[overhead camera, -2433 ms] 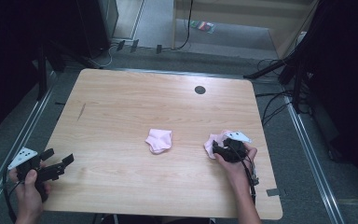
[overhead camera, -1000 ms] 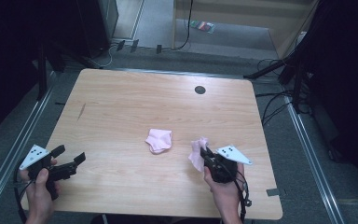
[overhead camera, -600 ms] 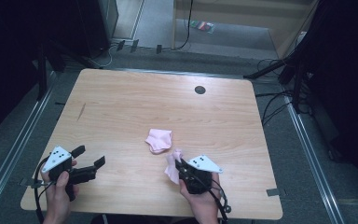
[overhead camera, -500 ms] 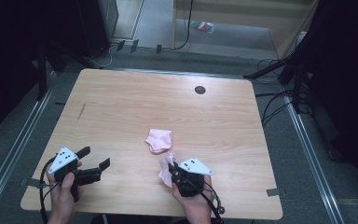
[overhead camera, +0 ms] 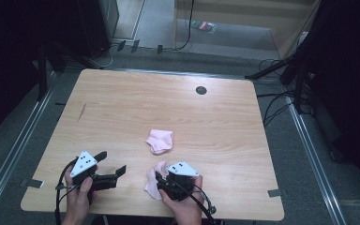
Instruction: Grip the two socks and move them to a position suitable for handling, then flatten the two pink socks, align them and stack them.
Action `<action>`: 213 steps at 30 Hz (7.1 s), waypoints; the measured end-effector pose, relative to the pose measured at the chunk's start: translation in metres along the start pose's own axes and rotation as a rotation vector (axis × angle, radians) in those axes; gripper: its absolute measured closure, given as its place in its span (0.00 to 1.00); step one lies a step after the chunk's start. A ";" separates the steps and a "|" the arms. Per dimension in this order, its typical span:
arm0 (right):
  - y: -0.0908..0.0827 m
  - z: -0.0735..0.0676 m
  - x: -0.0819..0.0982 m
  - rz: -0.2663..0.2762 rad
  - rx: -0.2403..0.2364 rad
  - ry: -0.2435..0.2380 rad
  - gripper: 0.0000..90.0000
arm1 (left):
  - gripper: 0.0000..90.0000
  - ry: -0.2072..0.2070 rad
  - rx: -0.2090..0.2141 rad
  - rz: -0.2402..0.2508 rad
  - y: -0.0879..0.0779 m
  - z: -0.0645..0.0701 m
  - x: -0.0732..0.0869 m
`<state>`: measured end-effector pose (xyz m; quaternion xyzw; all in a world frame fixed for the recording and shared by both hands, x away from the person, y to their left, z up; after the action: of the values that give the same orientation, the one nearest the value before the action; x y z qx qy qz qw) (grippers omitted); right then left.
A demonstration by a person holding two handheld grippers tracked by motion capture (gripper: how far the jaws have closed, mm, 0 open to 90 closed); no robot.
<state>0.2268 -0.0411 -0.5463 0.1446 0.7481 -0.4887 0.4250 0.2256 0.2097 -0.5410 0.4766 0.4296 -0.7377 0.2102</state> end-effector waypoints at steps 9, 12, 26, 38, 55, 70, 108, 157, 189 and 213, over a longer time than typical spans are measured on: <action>-0.013 -0.038 0.021 -0.029 -0.106 -0.134 0.69 | 0.10 0.001 0.001 -0.012 0.003 0.003 0.002; -0.008 -0.046 0.027 -0.052 -0.126 -0.150 0.68 | 0.10 0.002 0.006 -0.016 0.003 0.004 0.003; 0.005 -0.041 0.036 -0.066 -0.043 -0.176 0.97 | 0.10 0.009 0.025 -0.028 0.008 0.009 0.004; -0.025 -0.023 0.003 0.062 -0.088 -0.054 0.98 | 0.10 -0.008 0.031 -0.019 0.011 0.011 0.001; -0.048 0.061 -0.009 0.178 -0.078 0.296 0.97 | 0.10 0.004 0.114 -0.077 0.048 0.050 -0.009; -0.058 0.114 0.012 0.198 0.115 0.392 0.71 | 0.17 -0.005 0.219 -0.176 0.087 0.082 -0.010; -0.046 0.105 0.006 0.047 0.122 0.105 0.96 | 1.00 -0.047 0.246 -0.191 0.046 0.039 -0.011; -0.008 0.038 0.027 -0.070 -0.009 -0.124 0.81 | 0.88 0.015 0.148 -0.296 0.026 0.028 0.027; -0.007 0.038 -0.040 0.088 -0.061 -0.095 0.70 | 0.43 -0.149 0.123 -0.075 0.027 -0.013 0.012; 0.105 0.056 -0.070 -0.091 -0.060 -0.256 0.57 | 0.47 -0.185 0.103 -0.094 0.030 -0.022 0.014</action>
<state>0.3623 -0.0246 -0.5650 0.0342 0.7077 -0.4994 0.4987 0.2524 0.2130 -0.5703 0.3962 0.3915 -0.8086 0.1894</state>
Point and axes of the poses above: each handheld gripper's, and its own axes: y roughly forward along the jaws, x roughly out of its underside, z roughly to its right, the point moved 3 cm from there along y, roughly forward along the jaws, and after that the axes turned 2 degrees about x, right-handed, at the moved point
